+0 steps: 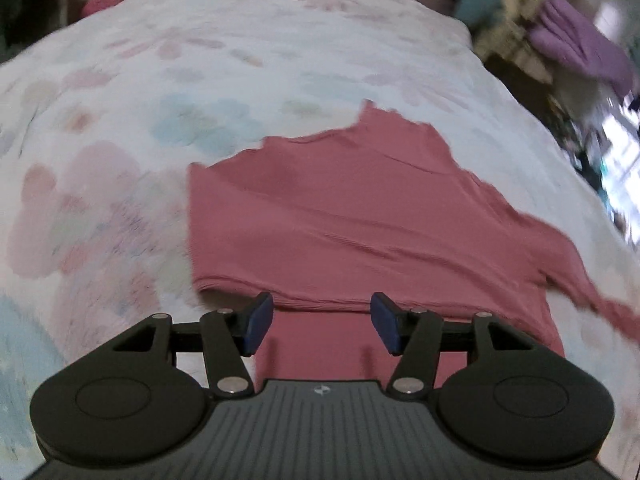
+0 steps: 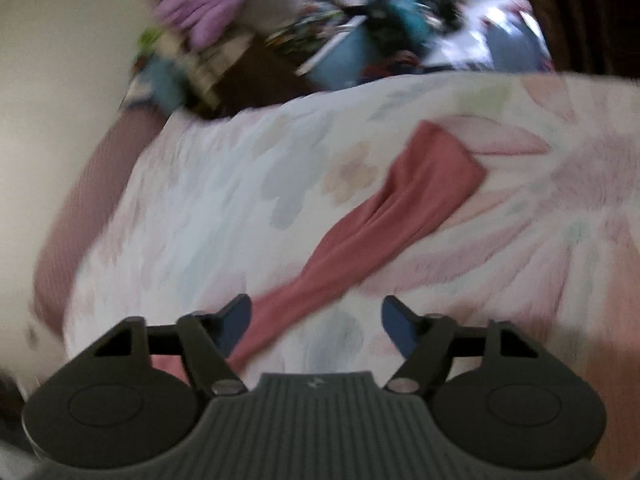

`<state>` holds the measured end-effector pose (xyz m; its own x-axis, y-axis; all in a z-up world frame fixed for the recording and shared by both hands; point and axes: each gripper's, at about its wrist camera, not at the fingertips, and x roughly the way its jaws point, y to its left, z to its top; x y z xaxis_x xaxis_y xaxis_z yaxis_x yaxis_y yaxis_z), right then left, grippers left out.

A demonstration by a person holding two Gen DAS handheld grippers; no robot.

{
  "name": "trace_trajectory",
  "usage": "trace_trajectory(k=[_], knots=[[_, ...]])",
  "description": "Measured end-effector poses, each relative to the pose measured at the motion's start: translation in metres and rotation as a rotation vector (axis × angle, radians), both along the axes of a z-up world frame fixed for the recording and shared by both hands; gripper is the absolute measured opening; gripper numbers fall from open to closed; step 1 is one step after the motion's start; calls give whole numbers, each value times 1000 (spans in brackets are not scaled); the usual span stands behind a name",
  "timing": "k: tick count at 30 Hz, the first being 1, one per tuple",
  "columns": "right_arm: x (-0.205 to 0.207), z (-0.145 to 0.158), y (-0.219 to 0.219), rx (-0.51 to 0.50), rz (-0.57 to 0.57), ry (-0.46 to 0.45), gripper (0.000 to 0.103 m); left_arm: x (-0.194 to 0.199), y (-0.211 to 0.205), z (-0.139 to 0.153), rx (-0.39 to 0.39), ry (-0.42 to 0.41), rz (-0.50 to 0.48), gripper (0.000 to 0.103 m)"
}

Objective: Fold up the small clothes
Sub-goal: 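Carry the held sleeve across the shirt body with the left gripper and release, then grasp the other sleeve cuff with the right gripper, fold it across, release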

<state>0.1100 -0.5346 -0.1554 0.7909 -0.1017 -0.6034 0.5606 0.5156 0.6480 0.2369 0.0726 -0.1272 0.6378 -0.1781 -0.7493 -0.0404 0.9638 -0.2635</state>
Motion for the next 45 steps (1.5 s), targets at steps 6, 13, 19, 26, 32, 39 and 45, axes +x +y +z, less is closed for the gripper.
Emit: trace_trajectory(k=[6, 13, 19, 26, 32, 39, 45], knots=[[16, -23, -43, 98, -179, 23, 48, -1, 8, -2, -42, -30, 26, 66], [22, -47, -76, 165, -382, 23, 43, 2, 6, -4, -61, -35, 21, 66], [23, -60, -87, 119, -401, 5, 13, 3, 2, -4, -73, -52, 9, 66], [15, -38, -89, 31, -331, -117, 1, 4, 9, 1, -84, -63, 30, 66], [54, 54, -79, -88, -184, -209, 1, 0, 20, 9, -118, -80, 38, 66], [129, 167, -11, -291, 70, -219, 1, -13, 41, 13, -166, -92, 69, 66], [200, 221, 109, -489, 339, -201, 1, -20, 60, 18, -177, -97, 75, 66]])
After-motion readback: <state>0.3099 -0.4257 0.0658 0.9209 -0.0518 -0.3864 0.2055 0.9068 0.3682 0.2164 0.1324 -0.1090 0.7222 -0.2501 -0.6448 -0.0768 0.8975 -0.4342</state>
